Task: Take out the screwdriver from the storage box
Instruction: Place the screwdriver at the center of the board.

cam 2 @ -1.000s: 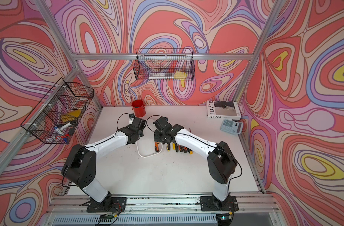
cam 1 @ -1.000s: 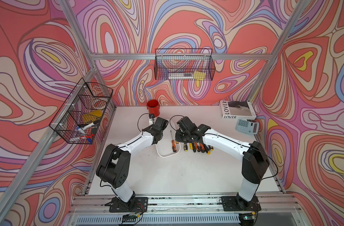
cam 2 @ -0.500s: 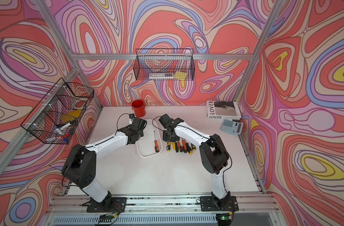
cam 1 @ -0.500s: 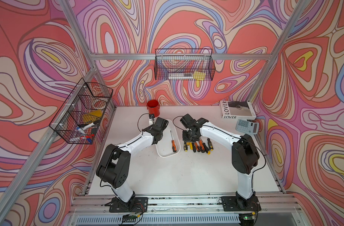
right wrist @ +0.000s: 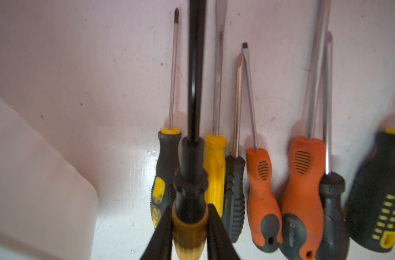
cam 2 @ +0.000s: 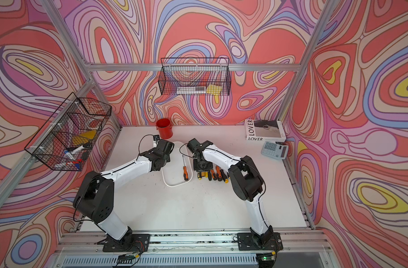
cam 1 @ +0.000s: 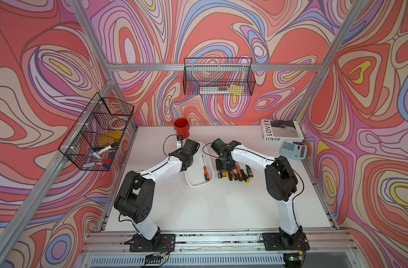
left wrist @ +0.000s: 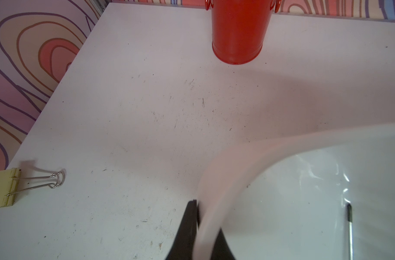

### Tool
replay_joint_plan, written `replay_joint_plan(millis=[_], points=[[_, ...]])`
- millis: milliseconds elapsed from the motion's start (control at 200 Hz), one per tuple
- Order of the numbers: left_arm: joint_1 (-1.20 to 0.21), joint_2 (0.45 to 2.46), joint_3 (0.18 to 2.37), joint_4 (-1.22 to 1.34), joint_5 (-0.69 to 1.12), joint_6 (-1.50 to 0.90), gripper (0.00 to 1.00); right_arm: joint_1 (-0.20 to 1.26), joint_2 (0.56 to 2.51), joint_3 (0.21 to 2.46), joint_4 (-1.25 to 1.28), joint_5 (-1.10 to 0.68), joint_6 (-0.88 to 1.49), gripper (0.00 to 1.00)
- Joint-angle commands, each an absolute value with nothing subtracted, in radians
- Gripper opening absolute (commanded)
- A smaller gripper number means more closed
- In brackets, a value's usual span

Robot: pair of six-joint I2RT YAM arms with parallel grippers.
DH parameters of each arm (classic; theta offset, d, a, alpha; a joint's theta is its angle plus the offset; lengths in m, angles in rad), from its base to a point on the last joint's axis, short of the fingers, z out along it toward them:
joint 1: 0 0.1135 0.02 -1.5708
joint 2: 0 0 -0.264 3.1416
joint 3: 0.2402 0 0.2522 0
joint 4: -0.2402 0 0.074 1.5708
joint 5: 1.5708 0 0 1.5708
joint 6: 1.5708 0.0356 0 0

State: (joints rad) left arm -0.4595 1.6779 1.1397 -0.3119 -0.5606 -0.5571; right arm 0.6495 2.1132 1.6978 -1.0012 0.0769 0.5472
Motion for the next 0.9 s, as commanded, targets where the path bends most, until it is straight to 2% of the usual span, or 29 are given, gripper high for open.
replay_joint_plan(millis=[0,225,351,661,771,896], points=[[-0.459,1.684,1.141,-0.35,-0.589,-0.544,0.0,0.652,2.141,1.722,-1.011,0.096,0.537,0.1],[-0.46,1.68,1.136,-0.347,-0.592,-0.545,0.0,0.652,2.144,1.721,-1.011,0.111,0.55,0.38],[-0.459,1.678,1.131,-0.347,-0.592,-0.546,0.0,0.652,2.141,1.722,-1.011,0.114,0.552,0.47],[-0.46,1.681,1.132,-0.342,-0.588,-0.542,0.0,0.652,2.044,1.714,-0.979,0.151,0.574,0.54],[-0.459,1.68,1.135,-0.342,-0.586,-0.54,0.0,0.652,1.946,1.672,-0.894,0.137,0.568,0.56],[-0.459,1.681,1.138,-0.342,-0.584,-0.542,0.0,0.657,1.83,1.586,-0.74,0.042,0.536,0.57]])
